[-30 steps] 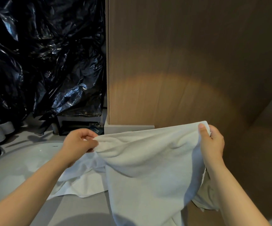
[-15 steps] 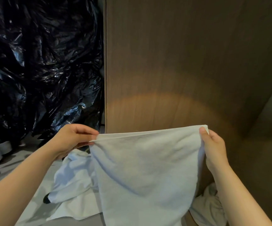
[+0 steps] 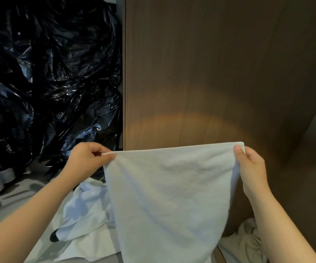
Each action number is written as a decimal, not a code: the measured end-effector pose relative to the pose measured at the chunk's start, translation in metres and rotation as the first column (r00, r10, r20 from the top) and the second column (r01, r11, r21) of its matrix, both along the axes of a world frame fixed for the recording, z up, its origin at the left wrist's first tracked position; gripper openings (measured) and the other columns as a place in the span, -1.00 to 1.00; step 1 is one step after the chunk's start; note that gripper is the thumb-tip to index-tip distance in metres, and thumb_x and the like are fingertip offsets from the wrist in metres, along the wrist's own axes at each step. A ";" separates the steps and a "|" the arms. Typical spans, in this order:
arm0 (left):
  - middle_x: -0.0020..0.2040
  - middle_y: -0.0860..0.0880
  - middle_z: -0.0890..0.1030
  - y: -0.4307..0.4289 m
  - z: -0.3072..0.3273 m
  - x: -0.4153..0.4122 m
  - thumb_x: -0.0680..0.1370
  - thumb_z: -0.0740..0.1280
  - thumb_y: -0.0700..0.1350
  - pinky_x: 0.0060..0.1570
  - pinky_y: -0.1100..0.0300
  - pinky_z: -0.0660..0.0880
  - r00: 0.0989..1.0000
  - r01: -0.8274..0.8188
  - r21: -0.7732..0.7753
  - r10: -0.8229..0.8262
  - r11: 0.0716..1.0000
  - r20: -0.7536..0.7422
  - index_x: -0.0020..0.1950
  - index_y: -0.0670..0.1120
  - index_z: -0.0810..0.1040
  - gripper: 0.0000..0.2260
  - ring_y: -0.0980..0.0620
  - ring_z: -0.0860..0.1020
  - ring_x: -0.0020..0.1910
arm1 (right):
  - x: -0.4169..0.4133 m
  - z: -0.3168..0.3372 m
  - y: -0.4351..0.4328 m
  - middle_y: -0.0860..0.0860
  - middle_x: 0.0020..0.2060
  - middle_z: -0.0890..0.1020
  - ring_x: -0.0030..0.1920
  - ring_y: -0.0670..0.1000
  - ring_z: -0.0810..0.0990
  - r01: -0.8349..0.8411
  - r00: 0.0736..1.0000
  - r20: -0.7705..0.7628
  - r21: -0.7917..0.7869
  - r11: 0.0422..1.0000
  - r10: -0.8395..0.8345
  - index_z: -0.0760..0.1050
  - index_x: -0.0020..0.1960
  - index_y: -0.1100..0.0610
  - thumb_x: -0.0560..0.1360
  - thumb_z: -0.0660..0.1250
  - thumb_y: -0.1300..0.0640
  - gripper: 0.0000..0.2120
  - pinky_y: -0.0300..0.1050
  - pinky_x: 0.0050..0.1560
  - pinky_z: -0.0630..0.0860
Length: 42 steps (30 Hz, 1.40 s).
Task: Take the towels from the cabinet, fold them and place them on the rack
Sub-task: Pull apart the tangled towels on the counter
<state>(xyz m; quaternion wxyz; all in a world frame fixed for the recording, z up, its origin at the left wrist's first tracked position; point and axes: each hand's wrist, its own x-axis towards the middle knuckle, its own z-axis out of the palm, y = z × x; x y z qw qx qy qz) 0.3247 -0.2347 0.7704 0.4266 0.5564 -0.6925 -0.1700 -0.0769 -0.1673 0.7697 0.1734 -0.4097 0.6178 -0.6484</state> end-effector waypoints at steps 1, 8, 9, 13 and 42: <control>-0.31 0.08 0.67 -0.003 0.005 -0.001 0.40 0.52 0.00 -0.29 0.19 0.54 1.000 -0.015 -0.037 0.014 0.999 -0.019 -0.30 0.13 0.65 -0.89 0.05 0.62 -0.31 | 0.000 0.006 0.000 -0.08 -0.42 0.50 -0.28 -0.02 0.46 -0.009 1.000 -0.012 -0.016 1.000 0.008 0.48 -0.26 0.05 0.59 0.27 -0.10 -0.67 -0.19 -0.26 0.40; -0.25 0.22 0.64 -0.016 0.028 -0.016 0.39 0.53 -0.11 -0.33 0.39 0.49 0.933 -0.097 -0.150 0.037 0.984 -0.359 -0.15 0.10 0.59 -0.83 0.23 0.60 -0.26 | 0.008 0.030 0.002 -0.10 -0.23 0.61 -0.14 -0.01 0.60 -0.009 1.000 0.002 -0.095 0.995 0.009 0.56 -0.12 -0.02 0.57 0.31 -0.10 -0.81 -0.25 -0.26 0.45; -0.25 0.22 0.64 -0.016 0.027 -0.017 0.38 0.54 -0.08 -0.30 0.40 0.46 0.921 -0.118 -0.149 0.052 0.982 -0.386 -0.10 0.10 0.58 -0.81 0.28 0.59 -0.25 | 0.008 0.031 0.003 -0.11 -0.24 0.61 -0.14 -0.01 0.60 -0.011 1.000 0.018 -0.103 0.995 0.013 0.56 -0.12 -0.02 0.57 0.31 -0.11 -0.81 -0.25 -0.26 0.45; -0.31 0.10 0.64 -0.014 0.024 -0.010 0.37 0.54 0.01 -0.25 0.39 0.39 0.935 -0.167 -0.121 0.118 0.979 -0.334 -0.13 0.09 0.65 -0.87 0.24 0.58 -0.30 | 0.008 0.037 0.012 -0.07 -0.19 0.65 -0.03 0.05 0.63 -0.101 0.988 0.106 -0.090 0.991 0.111 0.60 -0.13 -0.04 0.57 0.29 -0.13 -0.78 -0.12 -0.08 0.57; -0.17 0.18 0.61 0.030 0.033 -0.007 0.52 0.38 -0.13 -0.29 0.42 0.39 0.888 -0.247 -0.321 0.081 0.914 -0.453 -0.08 0.09 0.60 -0.90 0.31 0.50 -0.34 | 0.030 0.032 0.050 -0.22 -0.21 0.61 -0.14 -0.18 0.60 0.113 0.983 -0.094 -0.362 0.925 -0.157 0.57 -0.06 -0.02 0.56 0.34 -0.03 -0.90 -0.20 -0.19 0.52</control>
